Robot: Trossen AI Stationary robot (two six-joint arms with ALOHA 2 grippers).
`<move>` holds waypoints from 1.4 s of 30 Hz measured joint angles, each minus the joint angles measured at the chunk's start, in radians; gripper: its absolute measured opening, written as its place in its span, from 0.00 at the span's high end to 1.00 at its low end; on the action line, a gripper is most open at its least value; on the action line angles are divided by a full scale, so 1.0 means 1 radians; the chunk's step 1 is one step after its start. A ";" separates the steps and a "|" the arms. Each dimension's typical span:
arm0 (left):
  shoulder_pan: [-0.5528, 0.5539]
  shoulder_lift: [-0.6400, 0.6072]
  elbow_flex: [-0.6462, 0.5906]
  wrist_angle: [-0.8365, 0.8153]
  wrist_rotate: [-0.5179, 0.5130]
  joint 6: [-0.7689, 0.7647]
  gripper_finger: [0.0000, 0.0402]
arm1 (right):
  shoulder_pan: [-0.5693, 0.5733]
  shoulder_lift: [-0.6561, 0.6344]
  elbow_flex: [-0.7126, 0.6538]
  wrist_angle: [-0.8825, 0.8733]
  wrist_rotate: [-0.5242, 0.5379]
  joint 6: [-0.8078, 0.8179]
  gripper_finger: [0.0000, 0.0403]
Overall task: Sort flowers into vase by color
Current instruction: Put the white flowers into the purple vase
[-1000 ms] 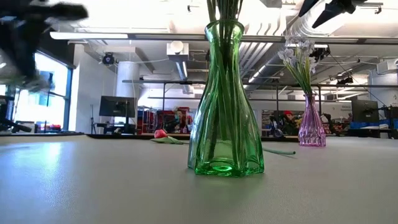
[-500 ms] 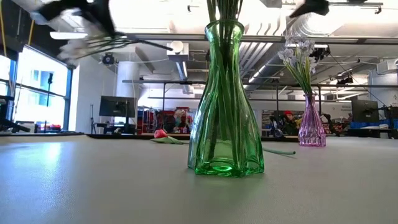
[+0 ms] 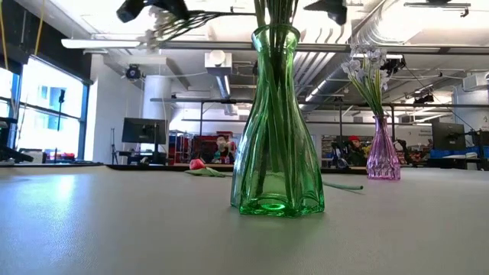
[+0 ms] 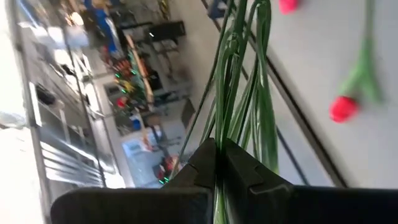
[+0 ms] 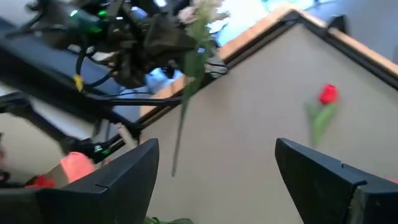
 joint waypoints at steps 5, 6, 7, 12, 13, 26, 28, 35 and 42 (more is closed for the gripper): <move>0.088 0.005 0.000 0.230 0.103 0.181 1.00 | 0.004 0.041 0.000 0.077 -0.086 0.018 0.23; 0.103 0.007 0.000 0.266 0.123 0.210 1.00 | 0.004 0.046 0.000 0.087 -0.100 0.020 0.23; 0.117 0.012 0.000 0.305 0.144 0.239 1.00 | 0.004 0.050 0.000 0.099 -0.112 0.029 0.23; 0.176 0.037 0.000 0.460 0.271 0.342 1.00 | 0.009 0.075 0.000 0.181 -0.143 0.070 0.23; 0.185 0.047 0.000 0.489 0.295 0.358 1.00 | 0.013 0.083 0.000 0.205 -0.143 0.082 0.23; 0.236 0.179 0.000 0.810 0.515 0.502 1.00 | 0.082 0.209 0.000 0.336 -0.141 0.203 0.24; 0.236 0.184 0.000 0.826 0.525 0.500 1.00 | 0.080 0.210 0.000 0.335 -0.138 0.202 0.28; 0.235 0.185 0.000 0.825 0.535 0.460 1.00 | 0.080 0.210 0.000 0.334 -0.141 0.202 0.53; 0.234 0.185 0.000 0.823 0.569 0.457 1.00 | 0.080 0.213 0.000 0.335 -0.181 0.201 0.74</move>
